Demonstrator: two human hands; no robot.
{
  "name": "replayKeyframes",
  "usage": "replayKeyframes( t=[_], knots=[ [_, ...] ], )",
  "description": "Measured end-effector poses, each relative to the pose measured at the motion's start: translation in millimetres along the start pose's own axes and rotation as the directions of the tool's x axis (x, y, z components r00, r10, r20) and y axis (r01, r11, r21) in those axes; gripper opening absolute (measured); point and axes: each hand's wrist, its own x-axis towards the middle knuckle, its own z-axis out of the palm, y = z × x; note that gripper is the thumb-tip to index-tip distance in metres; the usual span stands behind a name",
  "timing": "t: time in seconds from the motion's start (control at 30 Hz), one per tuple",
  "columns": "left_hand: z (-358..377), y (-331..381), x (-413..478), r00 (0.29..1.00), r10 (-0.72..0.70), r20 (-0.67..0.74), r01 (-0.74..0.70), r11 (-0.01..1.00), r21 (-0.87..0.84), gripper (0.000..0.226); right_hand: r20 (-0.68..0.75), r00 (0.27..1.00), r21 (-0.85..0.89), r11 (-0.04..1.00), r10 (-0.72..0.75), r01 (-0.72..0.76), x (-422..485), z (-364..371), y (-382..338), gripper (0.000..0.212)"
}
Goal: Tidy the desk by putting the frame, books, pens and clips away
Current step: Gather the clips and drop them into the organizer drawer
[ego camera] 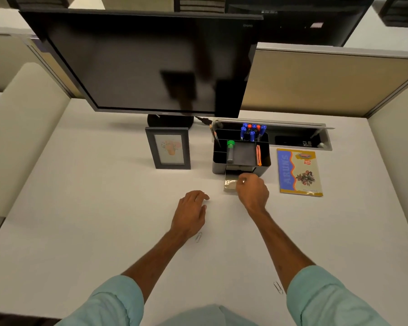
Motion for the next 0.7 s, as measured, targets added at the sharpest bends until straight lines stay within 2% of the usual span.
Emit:
replayKeyframes(
  t=[0.13, 0.27, 0.53, 0.7],
  knots=[
    [-1.2, 3.4, -11.7, 0.999, -0.052, 0.005, 0.052, 0.998, 0.041, 0.030, -0.049, 0.998, 0.078, 0.997, 0.030, -0.026, -17.6, -5.2, 9.0, 0.022],
    [-2.5, 3.3, -33.9, 0.993, -0.121, -0.006, 0.122, 0.991, 0.055, 0.023, -0.047, 0.997, 0.085, 0.994, -0.057, 0.061, -50.0, -1.0, 20.8, 0.020],
    [10.7, 2.2, -91.3, 0.983, -0.186, -0.010, 0.185, 0.974, 0.127, 0.027, 0.200, 0.963, 0.066, 0.983, -0.183, 0.173, -112.9, 16.9, 40.1, 0.020],
    [17.1, 14.5, -101.0, 0.973, -0.233, -0.001, 0.230, 0.961, 0.151, 0.023, 0.268, 0.938, 0.044, 0.976, -0.218, 0.214, -128.0, 15.6, 51.4, 0.020]
  ],
)
